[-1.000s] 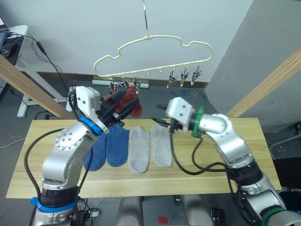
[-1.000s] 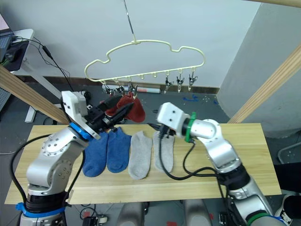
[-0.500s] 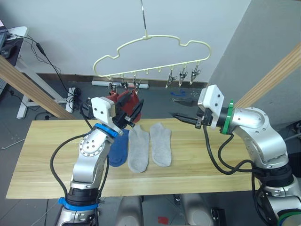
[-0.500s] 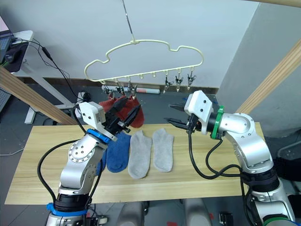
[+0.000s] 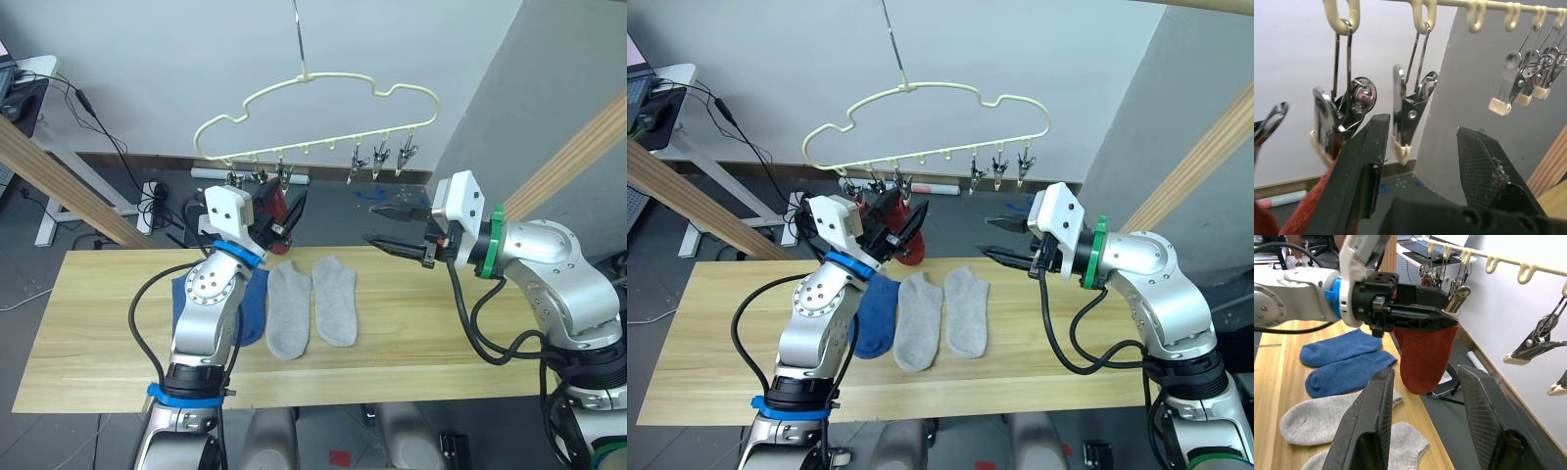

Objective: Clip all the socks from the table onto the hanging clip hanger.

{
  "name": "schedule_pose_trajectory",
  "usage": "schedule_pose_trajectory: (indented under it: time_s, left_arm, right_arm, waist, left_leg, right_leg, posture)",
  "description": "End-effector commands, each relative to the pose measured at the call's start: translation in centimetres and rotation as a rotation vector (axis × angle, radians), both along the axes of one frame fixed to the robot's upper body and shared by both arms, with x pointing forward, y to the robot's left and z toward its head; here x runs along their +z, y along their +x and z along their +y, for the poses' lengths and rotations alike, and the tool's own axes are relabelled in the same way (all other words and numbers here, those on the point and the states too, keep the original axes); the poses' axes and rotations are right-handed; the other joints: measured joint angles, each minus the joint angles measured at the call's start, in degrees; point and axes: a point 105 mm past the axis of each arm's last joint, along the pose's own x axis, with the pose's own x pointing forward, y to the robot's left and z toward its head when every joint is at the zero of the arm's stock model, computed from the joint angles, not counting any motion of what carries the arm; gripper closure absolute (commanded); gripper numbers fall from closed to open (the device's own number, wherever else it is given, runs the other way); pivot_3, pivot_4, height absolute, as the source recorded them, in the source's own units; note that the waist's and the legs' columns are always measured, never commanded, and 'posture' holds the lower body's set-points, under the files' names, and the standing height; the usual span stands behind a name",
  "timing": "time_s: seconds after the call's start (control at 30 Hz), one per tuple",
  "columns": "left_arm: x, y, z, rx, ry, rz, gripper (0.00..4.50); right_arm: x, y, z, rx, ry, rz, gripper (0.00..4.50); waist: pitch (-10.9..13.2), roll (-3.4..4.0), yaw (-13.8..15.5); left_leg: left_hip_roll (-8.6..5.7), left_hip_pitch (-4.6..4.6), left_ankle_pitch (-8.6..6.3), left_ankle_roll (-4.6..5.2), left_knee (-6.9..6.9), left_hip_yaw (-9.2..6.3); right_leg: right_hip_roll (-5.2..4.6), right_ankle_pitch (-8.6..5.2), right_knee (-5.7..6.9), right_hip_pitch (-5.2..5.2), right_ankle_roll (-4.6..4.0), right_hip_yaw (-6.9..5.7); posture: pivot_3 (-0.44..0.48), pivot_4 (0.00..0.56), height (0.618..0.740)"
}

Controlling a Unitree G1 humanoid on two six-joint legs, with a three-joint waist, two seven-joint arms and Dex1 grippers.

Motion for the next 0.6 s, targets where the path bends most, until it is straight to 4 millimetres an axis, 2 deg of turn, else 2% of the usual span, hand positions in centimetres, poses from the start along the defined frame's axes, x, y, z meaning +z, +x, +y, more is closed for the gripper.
schedule_pose_trajectory:
  time_s: [0.03, 0.33, 0.6]
  left_arm:
    - [1.3, -0.2, -0.5, 0.008, -0.012, -0.062, 2.05]
    - [3.3, 0.0, 0.3, 0.113, -0.076, -0.147, 2.05]
    - [3.8, 0.0, 0.0, 0.109, -0.075, -0.148, 2.05]
  right_arm:
    - [1.3, -0.8, 0.0, 0.024, 0.01, -0.052, 2.4]
    - [1.8, -1.1, -0.1, 0.042, 0.015, -0.039, 2.4]
    - [2.0, -1.0, -0.2, 0.044, 0.02, -0.031, 2.4]
  waist:
    - [0.0, 0.0, -0.09]
    - [0.0, 0.0, -0.37]
    - [0.0, 0.0, -0.49]
  left_leg:
    - [0.0, 0.0, 0.0, 0.0, 0.0, -0.01]
    - [0.0, 0.0, 0.01, 0.01, 0.1, 0.0]
    - [-0.02, 0.03, 0.01, 0.02, 0.46, -0.02]
  right_leg:
    - [0.0, 0.0, 0.0, 0.0, 0.0, -0.01]
    - [0.0, 0.05, 0.07, 0.01, -0.01, 0.01]
    - [0.03, 0.05, 0.54, -0.01, 0.0, 0.02]
  posture:
    - [-0.081, 0.313, 0.735]
    - [-0.093, 0.313, 0.735]
    - [-0.092, 0.323, 0.735]
